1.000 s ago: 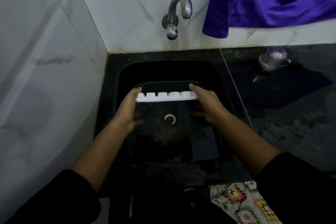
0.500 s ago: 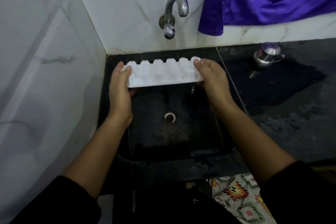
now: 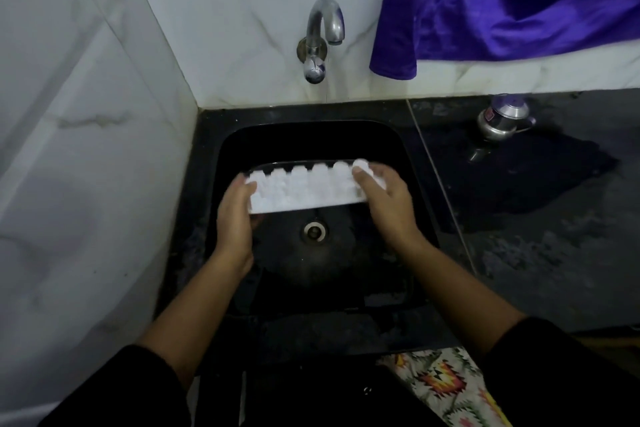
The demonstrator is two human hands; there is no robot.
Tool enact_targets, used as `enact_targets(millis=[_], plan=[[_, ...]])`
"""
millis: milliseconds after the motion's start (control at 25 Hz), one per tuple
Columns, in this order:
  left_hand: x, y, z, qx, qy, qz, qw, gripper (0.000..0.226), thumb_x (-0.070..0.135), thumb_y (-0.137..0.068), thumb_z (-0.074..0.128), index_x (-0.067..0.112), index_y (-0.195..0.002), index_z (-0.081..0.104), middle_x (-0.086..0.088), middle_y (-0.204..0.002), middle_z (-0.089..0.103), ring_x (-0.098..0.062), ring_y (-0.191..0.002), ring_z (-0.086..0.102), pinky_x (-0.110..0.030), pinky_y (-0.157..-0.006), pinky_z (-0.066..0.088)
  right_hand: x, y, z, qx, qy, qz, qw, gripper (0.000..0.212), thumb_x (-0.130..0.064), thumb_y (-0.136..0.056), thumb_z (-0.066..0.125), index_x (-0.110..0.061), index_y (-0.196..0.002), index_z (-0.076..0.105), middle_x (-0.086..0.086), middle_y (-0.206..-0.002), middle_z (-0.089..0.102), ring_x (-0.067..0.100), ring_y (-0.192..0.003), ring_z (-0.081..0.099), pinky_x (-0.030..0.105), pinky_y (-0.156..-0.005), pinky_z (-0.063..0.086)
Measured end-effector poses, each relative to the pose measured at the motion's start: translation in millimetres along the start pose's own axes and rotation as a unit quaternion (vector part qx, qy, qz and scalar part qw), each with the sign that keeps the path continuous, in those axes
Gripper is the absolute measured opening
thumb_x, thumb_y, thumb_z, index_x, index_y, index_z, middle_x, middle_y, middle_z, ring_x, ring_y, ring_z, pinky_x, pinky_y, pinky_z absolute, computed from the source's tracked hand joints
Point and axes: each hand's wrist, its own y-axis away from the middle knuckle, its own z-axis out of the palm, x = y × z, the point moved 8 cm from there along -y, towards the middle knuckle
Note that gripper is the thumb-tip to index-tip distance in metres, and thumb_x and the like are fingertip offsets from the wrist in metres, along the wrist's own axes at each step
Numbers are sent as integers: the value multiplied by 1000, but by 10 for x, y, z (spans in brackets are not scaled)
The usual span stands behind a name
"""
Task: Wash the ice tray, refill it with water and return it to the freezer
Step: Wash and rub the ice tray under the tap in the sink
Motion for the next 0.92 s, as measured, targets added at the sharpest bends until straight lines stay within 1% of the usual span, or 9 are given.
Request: enact_targets(millis=[120,240,320,440,480,640,680,800,920], plan=[[-13,75,125,4,-30,-75,997,19,32,-97,57,22,-102,72,0,-99,75,-22,-93,69,-34,-74,53,-56,-163,14,-84,13,86,993,47,-52,-94,68,-10,-114,73,14,-115,75,15,-89,70,30,-75,56],[423,163,233,36,104,129,985,36,26,-96,60,26,-131,65,1,-135,70,-16,-123,68,-32,-99,56,-618,-243,-300,-34,-44,-90,994,41,-53,-93,67,-23,-121,67,-8,-123,69,2,-110,64,24,-96,53],[315,246,310,55,105,161,980,39,28,-91,62,28,-130,66,-1,-140,68,-15,-125,68,-34,-104,54,-542,-218,-468,-10,-8,-136,991,25,-43,-98,67,-30,-119,63,-21,-119,65,-8,-111,60,11,-91,48],[-288,321,560,58,7,-40,997,20,35,-94,57,20,-95,70,0,-77,76,-12,-66,73,-26,-63,59,63,-384,-387,-154,19,75,985,31,-48,-97,68,-19,-109,73,-7,-103,75,15,-96,72,27,-71,54],[-390,349,619,57,13,-80,995,22,33,-97,54,19,-90,69,1,-68,73,-14,-60,70,-23,-54,57,115,-434,-417,-181,30,103,978,35,-50,-97,67,-18,-109,74,-3,-102,76,18,-94,72,28,-68,52],[-286,458,643,137,109,77,982,33,28,-93,63,23,-125,70,-1,-127,75,-19,-114,72,-33,-95,58,-99,-620,-711,-115,18,-85,990,36,-48,-99,64,-26,-128,63,-19,-120,65,-2,-112,61,12,-83,48],[-353,511,622,171,90,75,978,32,29,-91,65,25,-121,71,-1,-126,75,-20,-114,72,-33,-95,58,-33,-614,-716,-132,29,-91,987,35,-47,-100,63,-27,-128,62,-20,-116,64,-1,-113,61,11,-80,47],[-728,703,791,173,53,-83,980,17,29,-92,61,18,-90,73,-2,-76,75,-26,-79,68,-31,-65,56,361,-527,-597,-244,47,100,963,34,-51,-98,63,-21,-113,65,-8,-101,64,16,-97,65,26,-69,47],[-547,852,775,227,125,62,964,27,18,-100,56,18,-123,70,3,-107,76,-17,-99,72,-27,-78,60,141,-570,-767,-188,15,-44,981,37,-52,-98,63,-24,-122,63,-18,-114,63,1,-107,62,16,-84,48]])
